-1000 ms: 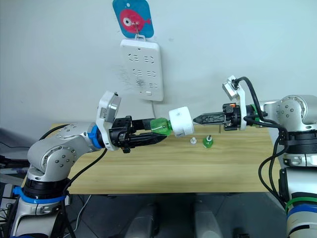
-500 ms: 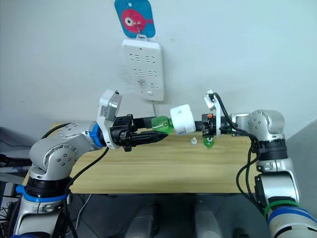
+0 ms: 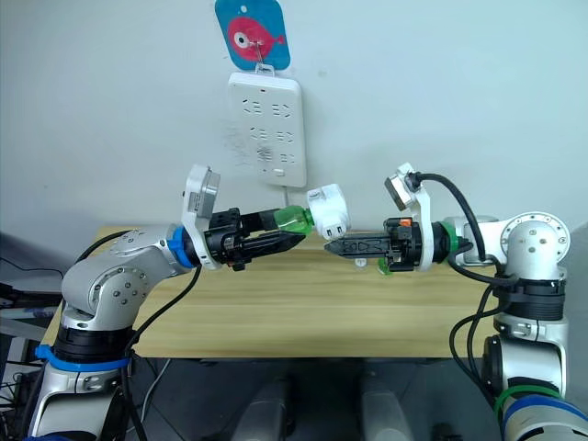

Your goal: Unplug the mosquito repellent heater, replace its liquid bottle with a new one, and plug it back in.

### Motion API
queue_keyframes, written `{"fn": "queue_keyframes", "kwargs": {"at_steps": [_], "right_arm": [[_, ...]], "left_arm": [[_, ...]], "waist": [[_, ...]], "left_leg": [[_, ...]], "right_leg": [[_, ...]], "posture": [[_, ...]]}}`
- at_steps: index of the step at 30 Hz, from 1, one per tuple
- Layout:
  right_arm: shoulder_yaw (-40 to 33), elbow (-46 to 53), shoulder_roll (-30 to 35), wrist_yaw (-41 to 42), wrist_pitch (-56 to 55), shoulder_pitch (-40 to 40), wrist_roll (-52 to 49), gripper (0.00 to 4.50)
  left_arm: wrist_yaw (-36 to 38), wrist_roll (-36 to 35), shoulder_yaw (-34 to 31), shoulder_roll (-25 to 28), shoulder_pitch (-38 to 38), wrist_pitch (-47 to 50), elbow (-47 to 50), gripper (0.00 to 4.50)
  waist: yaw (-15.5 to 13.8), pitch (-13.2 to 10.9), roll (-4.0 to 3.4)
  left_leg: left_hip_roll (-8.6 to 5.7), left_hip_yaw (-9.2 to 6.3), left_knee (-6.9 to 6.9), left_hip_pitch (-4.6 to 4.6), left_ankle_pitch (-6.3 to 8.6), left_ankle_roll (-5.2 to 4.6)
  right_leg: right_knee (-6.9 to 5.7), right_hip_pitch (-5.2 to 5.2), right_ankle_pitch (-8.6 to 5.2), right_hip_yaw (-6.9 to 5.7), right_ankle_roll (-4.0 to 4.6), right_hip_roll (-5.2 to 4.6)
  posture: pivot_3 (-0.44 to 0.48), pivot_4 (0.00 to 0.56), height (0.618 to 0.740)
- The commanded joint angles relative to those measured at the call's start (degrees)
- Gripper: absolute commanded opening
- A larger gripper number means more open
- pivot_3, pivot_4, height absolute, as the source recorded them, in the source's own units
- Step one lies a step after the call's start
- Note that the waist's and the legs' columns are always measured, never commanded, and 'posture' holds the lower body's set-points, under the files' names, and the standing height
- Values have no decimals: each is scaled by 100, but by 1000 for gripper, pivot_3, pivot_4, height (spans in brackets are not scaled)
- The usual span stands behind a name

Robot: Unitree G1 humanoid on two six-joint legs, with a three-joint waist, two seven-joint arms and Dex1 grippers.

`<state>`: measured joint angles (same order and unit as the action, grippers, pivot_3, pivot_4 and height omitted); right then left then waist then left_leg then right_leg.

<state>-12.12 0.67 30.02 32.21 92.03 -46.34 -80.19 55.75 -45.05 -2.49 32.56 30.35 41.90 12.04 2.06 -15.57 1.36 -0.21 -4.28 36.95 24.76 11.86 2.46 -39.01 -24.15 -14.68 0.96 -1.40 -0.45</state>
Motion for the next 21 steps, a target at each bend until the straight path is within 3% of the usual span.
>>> {"fn": "queue_keyframes", "kwargs": {"at_steps": [1,8,16,21], "right_arm": [[-44,-117,-62,-487,20,-433,-544,47],[194,-702,-198,-638,-264,-1271,-133,47],[1039,-1593,-8,597,-1136,-1852,1542,47],[1636,-2056,117,1498,-1731,-1822,2519,47]], "left_arm": [[102,2,40,-59,95,-129,64,2256],[264,21,149,-41,46,-114,130,2256],[320,-46,188,-2,-27,-31,283,2256],[299,-145,136,29,-83,64,413,2256]], "waist": [[20,0,0],[85,0,0],[94,0,0],[99,-1,0]], "left_leg": [[1,1,0,0,0,0],[2,0,-2,1,0,-1],[2,0,-3,1,0,-1],[2,-1,-3,1,0,-1]], "right_leg": [[0,0,0,0,0,0],[1,-2,0,0,0,2],[3,-2,0,-2,0,2],[3,-3,0,-1,0,2]], "posture": [[-59,247,740],[-69,245,740],[-62,250,740],[-47,252,740]]}}
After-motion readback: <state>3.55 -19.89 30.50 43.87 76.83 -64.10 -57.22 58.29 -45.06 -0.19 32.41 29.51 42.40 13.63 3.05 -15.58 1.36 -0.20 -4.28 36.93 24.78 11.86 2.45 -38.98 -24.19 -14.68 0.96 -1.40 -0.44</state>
